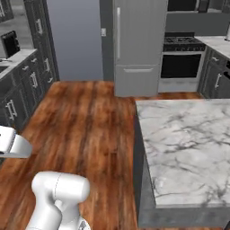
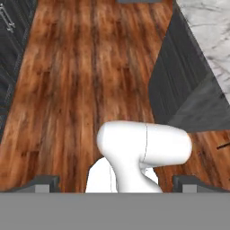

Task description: Take the fork and place it on the left side of the plate. Then take the spoon and place it on the right side of the plate. Make sure they're directly next to the plate.

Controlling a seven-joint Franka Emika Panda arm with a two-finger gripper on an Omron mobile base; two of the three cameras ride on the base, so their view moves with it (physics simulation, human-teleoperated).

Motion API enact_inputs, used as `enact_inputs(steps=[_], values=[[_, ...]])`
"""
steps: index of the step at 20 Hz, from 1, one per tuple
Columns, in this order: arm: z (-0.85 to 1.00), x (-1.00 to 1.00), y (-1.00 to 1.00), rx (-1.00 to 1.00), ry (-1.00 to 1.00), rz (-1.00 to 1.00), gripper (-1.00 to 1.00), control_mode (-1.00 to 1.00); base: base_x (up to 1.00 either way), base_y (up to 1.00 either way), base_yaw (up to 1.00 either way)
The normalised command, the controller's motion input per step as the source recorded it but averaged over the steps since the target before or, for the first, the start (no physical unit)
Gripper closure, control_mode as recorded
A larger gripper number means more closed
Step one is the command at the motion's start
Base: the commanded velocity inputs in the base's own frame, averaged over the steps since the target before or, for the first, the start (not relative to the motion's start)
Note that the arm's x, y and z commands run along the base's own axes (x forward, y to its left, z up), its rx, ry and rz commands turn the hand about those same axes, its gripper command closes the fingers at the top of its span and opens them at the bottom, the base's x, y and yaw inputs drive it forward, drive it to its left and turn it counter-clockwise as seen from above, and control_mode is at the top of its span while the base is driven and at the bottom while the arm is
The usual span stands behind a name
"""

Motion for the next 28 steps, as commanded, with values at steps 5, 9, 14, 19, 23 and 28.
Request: enact_inputs(steps=[5, 9, 14, 19, 23, 28], values=[[0.00, 0.00, 0.00, 0.00, 0.00, 0.00, -1.00, 1.00, 0.95, 1.00, 0.00], [0.00, 0.00, 0.00, 0.00, 0.00, 0.00, -1.00, 1.00, 0.94, 0.97, 0.04], [0.00, 0.00, 0.00, 0.00, 0.00, 0.00, -1.00, 1.00, 0.86, 0.61, 0.09], [0.00, 0.00, 0.00, 0.00, 0.00, 0.00, -1.00, 1.00, 0.96, 0.09, 0.15], [0.00, 0.00, 0.00, 0.00, 0.00, 0.00, -1.00, 1.00, 1.00, 0.00, 0.20], [0.00, 0.00, 0.00, 0.00, 0.00, 0.00, -1.00, 1.00, 1.00, 0.00, 0.30]])
